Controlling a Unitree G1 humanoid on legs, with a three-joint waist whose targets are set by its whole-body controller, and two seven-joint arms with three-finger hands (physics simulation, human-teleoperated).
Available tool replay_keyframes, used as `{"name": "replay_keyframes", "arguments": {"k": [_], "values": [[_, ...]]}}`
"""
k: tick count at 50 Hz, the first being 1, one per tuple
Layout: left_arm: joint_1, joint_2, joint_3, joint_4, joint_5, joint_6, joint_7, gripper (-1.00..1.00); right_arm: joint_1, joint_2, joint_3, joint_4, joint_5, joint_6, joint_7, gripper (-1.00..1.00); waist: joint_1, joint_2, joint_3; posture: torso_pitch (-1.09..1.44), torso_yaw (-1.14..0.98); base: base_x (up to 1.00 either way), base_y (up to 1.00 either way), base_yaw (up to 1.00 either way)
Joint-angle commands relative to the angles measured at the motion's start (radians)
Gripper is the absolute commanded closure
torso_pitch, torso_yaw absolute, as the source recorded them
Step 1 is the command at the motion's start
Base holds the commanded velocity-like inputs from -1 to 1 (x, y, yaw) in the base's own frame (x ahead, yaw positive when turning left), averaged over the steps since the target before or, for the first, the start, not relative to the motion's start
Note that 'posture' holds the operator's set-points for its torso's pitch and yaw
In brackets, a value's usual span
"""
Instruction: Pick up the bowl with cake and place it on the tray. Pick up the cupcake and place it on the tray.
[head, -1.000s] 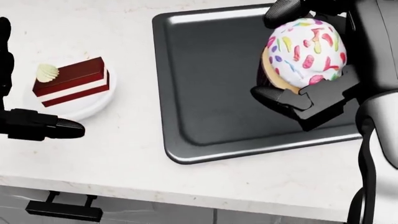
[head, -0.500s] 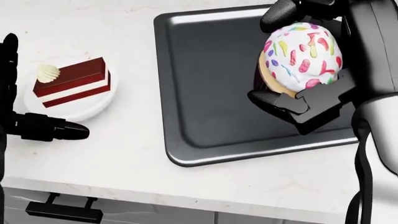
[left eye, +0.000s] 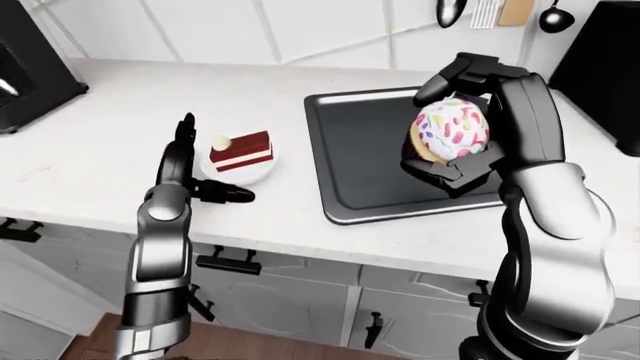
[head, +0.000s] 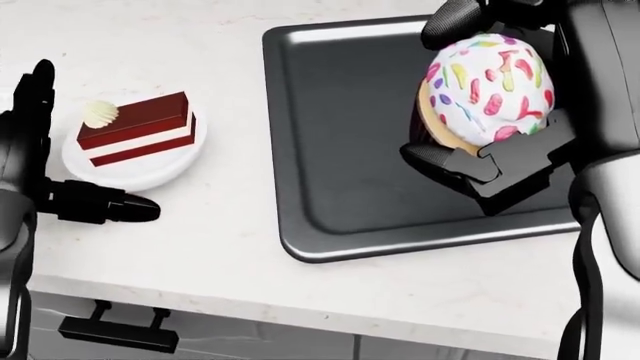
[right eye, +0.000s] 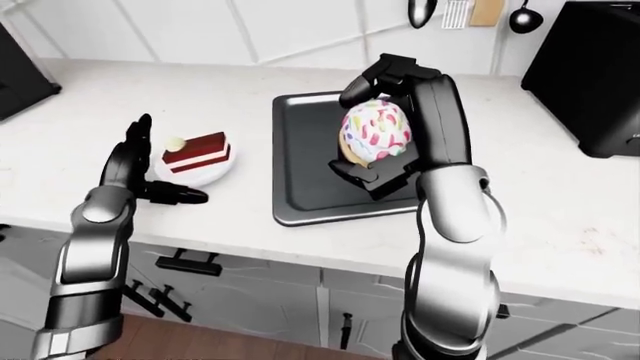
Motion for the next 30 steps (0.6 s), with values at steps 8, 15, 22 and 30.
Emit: {"name": "replay_keyframes", "arguments": {"k": [8, 15, 22, 30], "values": [[-0.012, -0.017, -0.038, -0.033, 0.029, -0.011, -0.04, 0.17, -0.025, -0.007, -0.007, -0.03, 0.001, -0.029, -0.015, 1.0, -0.001, -0.002, -0.017, 0.0, 0.0, 0.0, 0.0, 0.0], [-0.013, -0.024, -0.043, -0.026, 0.044, -0.029, -0.048, 0.47, -0.025, -0.01, -0.009, -0.034, 0.003, -0.025, -0.016, 1.0, -0.004, -0.003, -0.021, 0.0, 0.0, 0.0, 0.0, 0.0], [-0.063, -0.031, -0.05, -0.163, 0.047, 0.087, -0.079, 0.7, -0.039, -0.019, -0.012, -0.037, 0.003, -0.012, -0.009, 1.0, -0.005, -0.003, -0.022, 0.0, 0.0, 0.0, 0.0, 0.0], [-0.105, -0.027, -0.055, -0.199, 0.057, 0.128, -0.098, 0.69, -0.047, -0.028, -0.019, -0.044, 0.005, -0.003, -0.006, 1.0, -0.006, -0.009, -0.017, 0.0, 0.0, 0.0, 0.0, 0.0]]}}
